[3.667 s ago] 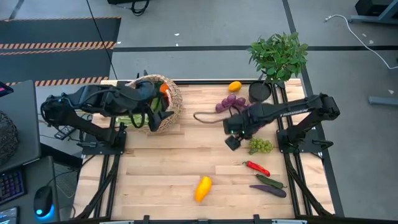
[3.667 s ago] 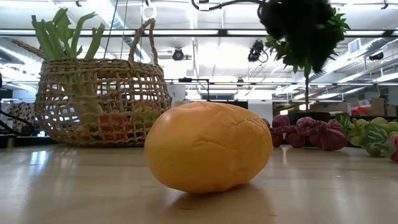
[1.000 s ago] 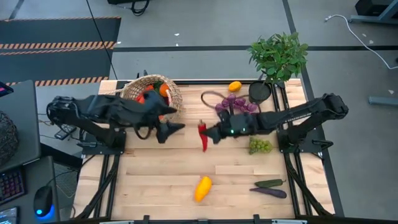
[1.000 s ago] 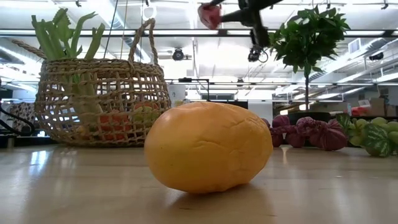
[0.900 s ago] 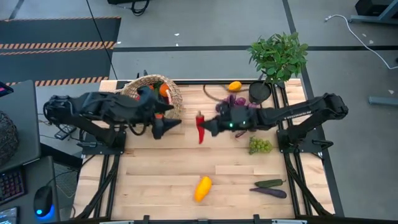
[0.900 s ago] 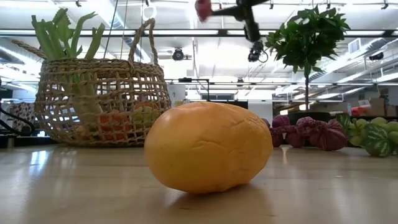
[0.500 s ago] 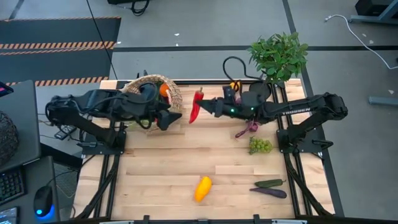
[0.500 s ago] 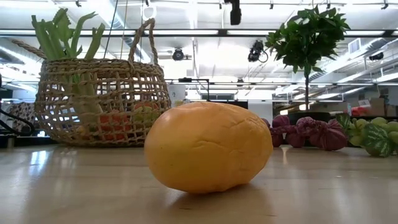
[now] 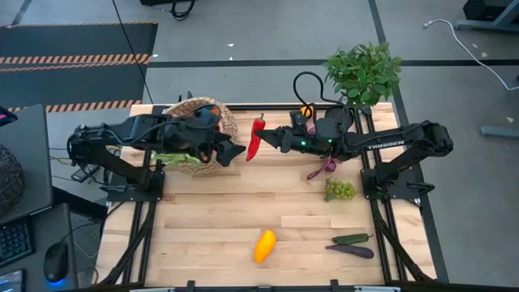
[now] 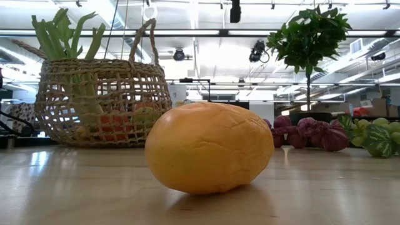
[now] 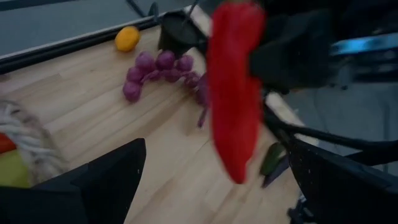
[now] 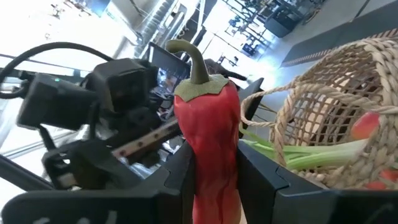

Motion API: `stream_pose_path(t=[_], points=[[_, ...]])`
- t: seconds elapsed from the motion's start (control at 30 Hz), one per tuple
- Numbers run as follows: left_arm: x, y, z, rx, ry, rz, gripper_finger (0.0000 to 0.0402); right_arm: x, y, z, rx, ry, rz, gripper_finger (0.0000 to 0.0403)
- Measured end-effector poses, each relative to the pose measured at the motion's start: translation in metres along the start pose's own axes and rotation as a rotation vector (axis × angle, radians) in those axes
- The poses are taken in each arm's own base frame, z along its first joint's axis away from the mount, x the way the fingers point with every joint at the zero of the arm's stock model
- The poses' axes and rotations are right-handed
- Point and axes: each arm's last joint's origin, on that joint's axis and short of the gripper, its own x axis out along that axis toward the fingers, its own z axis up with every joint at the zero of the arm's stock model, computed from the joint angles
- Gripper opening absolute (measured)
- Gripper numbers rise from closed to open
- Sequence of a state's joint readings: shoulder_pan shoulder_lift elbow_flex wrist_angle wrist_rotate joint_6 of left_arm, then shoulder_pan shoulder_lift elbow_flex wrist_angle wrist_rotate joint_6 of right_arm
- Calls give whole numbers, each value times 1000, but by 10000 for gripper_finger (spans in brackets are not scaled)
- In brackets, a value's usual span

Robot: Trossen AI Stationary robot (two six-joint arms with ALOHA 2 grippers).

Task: Build produce basket
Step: Put the red chili pepper into the brown basket

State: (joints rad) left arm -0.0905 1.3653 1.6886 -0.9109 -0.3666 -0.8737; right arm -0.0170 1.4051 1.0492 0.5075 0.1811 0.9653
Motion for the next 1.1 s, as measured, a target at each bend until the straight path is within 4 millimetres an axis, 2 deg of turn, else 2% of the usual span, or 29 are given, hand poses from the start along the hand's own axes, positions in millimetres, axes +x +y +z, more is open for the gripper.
stream_pose_path(t=[0.53,0.73,0.87,1.1], points=[[51,-6,2,-46,68,-31,396,0,6,5,11,-33,72,103],[57,-10,3,-56,51,-65,393,0,5,7,12,-36,78,103],[58,-10,3,-57,51,-63,357,1,4,7,11,-35,74,103],[58,-12,6,-80,28,-89,231,1,2,6,7,-22,55,103]])
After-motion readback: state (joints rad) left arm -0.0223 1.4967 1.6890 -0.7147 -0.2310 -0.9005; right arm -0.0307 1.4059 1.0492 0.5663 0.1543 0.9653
